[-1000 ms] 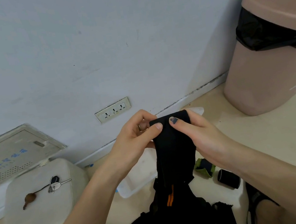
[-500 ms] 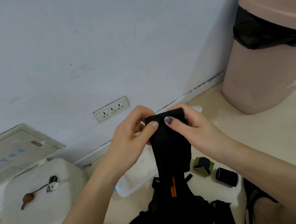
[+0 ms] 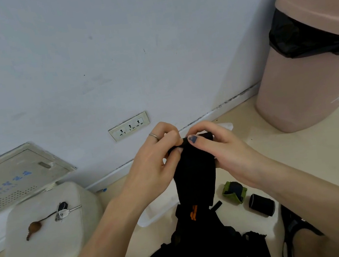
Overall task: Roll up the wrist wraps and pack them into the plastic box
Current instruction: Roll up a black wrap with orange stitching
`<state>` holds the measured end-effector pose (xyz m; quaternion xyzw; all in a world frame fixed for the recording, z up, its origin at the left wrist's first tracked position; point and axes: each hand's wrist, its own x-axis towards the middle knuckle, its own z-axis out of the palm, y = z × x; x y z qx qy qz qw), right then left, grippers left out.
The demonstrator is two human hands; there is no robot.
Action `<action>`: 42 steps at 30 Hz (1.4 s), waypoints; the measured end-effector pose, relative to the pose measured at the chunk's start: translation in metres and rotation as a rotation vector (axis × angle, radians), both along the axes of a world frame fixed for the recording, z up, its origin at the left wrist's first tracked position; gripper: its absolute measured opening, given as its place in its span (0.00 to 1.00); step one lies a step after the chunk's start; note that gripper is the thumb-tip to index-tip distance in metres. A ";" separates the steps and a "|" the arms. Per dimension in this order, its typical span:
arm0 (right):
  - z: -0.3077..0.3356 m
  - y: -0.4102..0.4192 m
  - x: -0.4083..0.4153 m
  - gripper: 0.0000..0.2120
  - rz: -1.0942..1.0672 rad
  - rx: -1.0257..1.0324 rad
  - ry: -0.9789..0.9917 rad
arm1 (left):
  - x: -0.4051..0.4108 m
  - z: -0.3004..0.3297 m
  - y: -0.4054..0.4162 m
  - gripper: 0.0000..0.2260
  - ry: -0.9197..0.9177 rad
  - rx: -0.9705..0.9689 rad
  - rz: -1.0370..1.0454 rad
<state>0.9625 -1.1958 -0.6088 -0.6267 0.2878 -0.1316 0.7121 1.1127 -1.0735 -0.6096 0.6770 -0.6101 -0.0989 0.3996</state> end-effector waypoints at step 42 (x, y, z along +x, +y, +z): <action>-0.004 -0.005 0.000 0.04 -0.202 -0.050 -0.064 | -0.011 0.003 -0.004 0.07 0.970 0.185 0.146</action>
